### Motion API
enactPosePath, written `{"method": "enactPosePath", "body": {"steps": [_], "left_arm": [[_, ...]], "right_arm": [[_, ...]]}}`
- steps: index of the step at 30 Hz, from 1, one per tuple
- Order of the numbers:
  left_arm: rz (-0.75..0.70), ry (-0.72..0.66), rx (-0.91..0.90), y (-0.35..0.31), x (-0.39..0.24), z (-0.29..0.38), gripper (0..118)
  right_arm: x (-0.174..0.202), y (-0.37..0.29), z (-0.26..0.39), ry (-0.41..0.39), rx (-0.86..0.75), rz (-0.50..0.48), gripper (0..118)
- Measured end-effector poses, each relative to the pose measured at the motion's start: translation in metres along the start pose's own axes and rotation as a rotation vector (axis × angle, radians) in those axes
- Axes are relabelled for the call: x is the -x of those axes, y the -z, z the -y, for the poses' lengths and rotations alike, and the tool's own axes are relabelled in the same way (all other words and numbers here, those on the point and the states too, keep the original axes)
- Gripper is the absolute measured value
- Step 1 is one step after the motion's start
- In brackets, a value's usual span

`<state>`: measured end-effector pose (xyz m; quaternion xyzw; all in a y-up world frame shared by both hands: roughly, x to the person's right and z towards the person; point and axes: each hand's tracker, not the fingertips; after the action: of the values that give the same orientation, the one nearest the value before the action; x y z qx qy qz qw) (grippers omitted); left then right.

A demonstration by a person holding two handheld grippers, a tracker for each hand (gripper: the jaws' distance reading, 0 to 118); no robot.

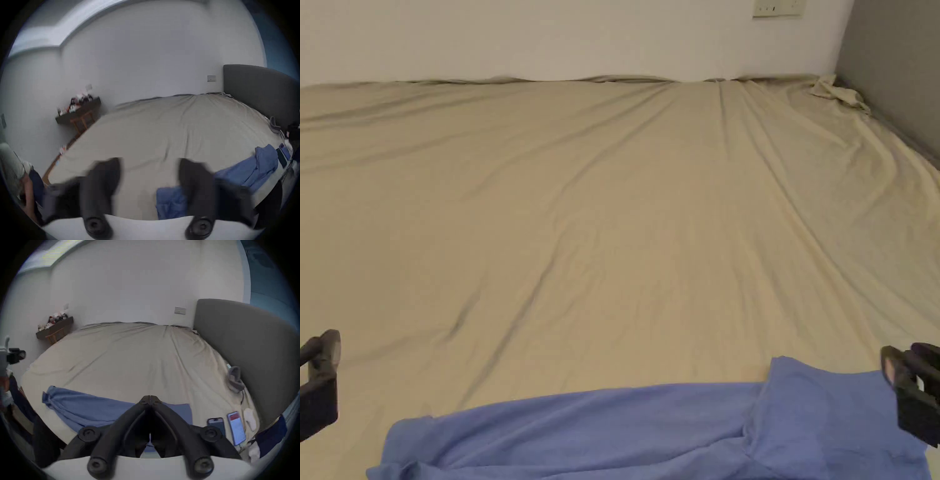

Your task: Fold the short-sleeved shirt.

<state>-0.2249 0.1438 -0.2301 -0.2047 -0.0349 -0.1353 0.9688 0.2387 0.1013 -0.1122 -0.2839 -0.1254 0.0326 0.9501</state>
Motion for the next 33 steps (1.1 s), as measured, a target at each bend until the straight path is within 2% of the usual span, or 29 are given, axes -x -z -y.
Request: {"method": "enactPosePath", "body": {"steps": [1,2,3,6,7,9,12,13,14,15,16,18,21,23,25,27,28,29,30,32,33], "left_arm": [[-0.002,0.004,0.012,0.003,0.000,-0.002,0],[-0.001,-0.010,0.021,0.004,0.001,0.000,0],[0.074,-0.020,0.085,0.008,0.003,0.002,0],[0.173,-0.036,0.125,0.023,0.009,0.021,0],[0.266,-0.091,0.164,0.029,0.016,0.026,0],[0.558,-0.308,0.264,0.052,0.041,0.048,0],[0.840,-0.567,0.397,0.085,0.073,0.090,0],[0.910,-0.638,0.438,0.096,0.083,0.107,11],[0.964,-0.715,0.487,0.107,0.092,0.125,57],[0.964,-0.759,0.534,0.116,0.099,0.140,117],[0.956,-0.791,0.570,0.121,0.104,0.147,118],[0.937,-0.781,0.598,0.136,0.111,0.166,118],[0.936,-0.690,0.656,0.153,0.097,0.179,118],[0.975,-0.706,0.644,0.165,0.092,0.192,118],[0.928,-0.715,0.700,0.185,0.088,0.204,118],[0.950,-0.730,0.712,0.196,0.076,0.216,118],[0.979,-0.745,0.693,0.199,0.073,0.212,112],[1.039,-0.788,0.596,0.201,0.065,0.204,65],[1.038,-0.800,0.592,0.207,0.053,0.200,8],[1.055,-0.814,0.637,0.216,0.032,0.197,8],[1.069,-0.820,0.600,0.216,0.032,0.194,8]], "right_arm": [[0.002,0.004,0.002,-0.002,0.002,0.003,2],[0.002,0.005,0.003,0.040,0.009,-0.025,2],[0.005,0.007,0.001,0.039,0.052,-0.090,2],[0.006,0.007,0.006,0.071,0.023,-0.114,2],[0.007,0.008,0.006,0.078,0.029,-0.127,2],[0.007,0.010,0.010,0.102,0.035,-0.151,2],[0.017,0.009,0.009,0.109,0.066,-0.184,2],[0.021,0.011,0.011,0.106,0.077,-0.193,2],[0.025,0.013,0.014,0.103,0.090,-0.197,2],[0.036,0.010,0.012,0.101,0.103,-0.202,2],[0.042,0.011,0.013,0.106,0.119,-0.214,2],[0.053,0.015,0.017,0.112,0.144,-0.232,2],[0.074,0.018,0.018,0.111,0.171,-0.257,2],[0.086,0.018,0.017,0.116,0.181,-0.274,2],[0.096,0.017,0.016,0.124,0.184,-0.286,2],[0.100,0.018,0.013,0.127,0.186,-0.305,2],[0.103,0.019,0.012,0.125,0.187,-0.314,2],[0.106,0.022,0.011,0.123,0.188,-0.318,2],[0.109,0.024,0.010,0.116,0.192,-0.327,2],[0.110,0.030,0.007,0.105,0.201,-0.334,2],[0.112,0.030,0.006,0.099,0.204,-0.332,2]]}}
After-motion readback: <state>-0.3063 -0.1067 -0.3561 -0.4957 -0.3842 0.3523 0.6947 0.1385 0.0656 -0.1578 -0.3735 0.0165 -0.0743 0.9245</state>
